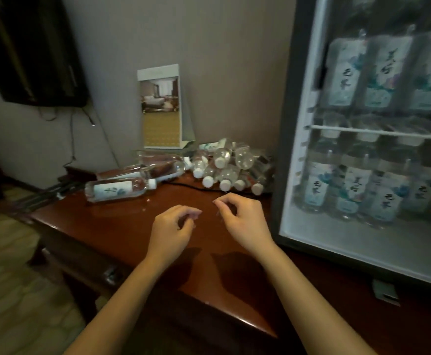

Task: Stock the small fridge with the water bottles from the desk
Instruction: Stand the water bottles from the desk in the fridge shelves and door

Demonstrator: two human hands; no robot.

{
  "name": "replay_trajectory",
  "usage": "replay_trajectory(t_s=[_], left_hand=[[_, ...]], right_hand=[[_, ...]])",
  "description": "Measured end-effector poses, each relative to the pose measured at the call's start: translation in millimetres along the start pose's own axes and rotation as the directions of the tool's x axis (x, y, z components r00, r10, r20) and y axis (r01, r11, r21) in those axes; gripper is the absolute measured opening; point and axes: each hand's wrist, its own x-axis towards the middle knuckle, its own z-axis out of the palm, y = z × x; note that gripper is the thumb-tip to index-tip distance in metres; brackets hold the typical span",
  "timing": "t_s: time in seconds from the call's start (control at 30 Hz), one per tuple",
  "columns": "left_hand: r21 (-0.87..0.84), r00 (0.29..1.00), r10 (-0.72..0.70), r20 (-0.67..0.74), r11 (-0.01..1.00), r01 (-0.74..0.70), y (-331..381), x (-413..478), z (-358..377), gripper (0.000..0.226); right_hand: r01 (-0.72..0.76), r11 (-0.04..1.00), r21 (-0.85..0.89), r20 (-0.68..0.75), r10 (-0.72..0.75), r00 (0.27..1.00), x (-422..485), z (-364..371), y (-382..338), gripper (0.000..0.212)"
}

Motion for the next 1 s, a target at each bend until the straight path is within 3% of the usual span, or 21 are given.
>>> replay_trajectory(t_s=[0.2, 0.4, 0.53, 0.67, 0.8, 1.0], left_hand=[[0.056, 0.993, -0.113, -0.040, 0.992, 0.115, -41, 5, -32, 0.031], [0.238, 0.985, -0.171, 0.038, 0.958, 0.157, -82, 15, -47, 0.027], [0.498, 0.954, -0.289, 0.076, 0.840, 0.215, -116, 42, -63, 0.048], [0.622, 0.914, -0.405, 0.034, 0.724, 0.298, -149, 84, -74, 0.067], [0.763, 0.890, -0.450, 0.075, 0.600, 0.240, -177, 111, -83, 0.071], [0.831, 0.893, -0.442, 0.084, 0.526, 0.182, -188, 124, -86, 0.077]], right_hand=[[-0.104, 0.994, 0.023, 0.120, 0.101, 0.988, 37, 79, -12, 0.016], [-0.169, 0.985, -0.039, 0.175, 0.173, 0.969, 48, 121, 0, 0.018], [-0.207, 0.978, -0.019, 0.087, 0.208, 0.974, 51, 115, 12, 0.016], [-0.255, 0.967, 0.020, 0.018, 0.255, 0.967, 54, 108, 14, 0.015], [-0.281, 0.959, 0.025, 0.014, 0.281, 0.960, 55, 107, 17, 0.016], [-0.297, 0.955, 0.015, 0.017, 0.296, 0.955, 55, 108, 17, 0.015]])
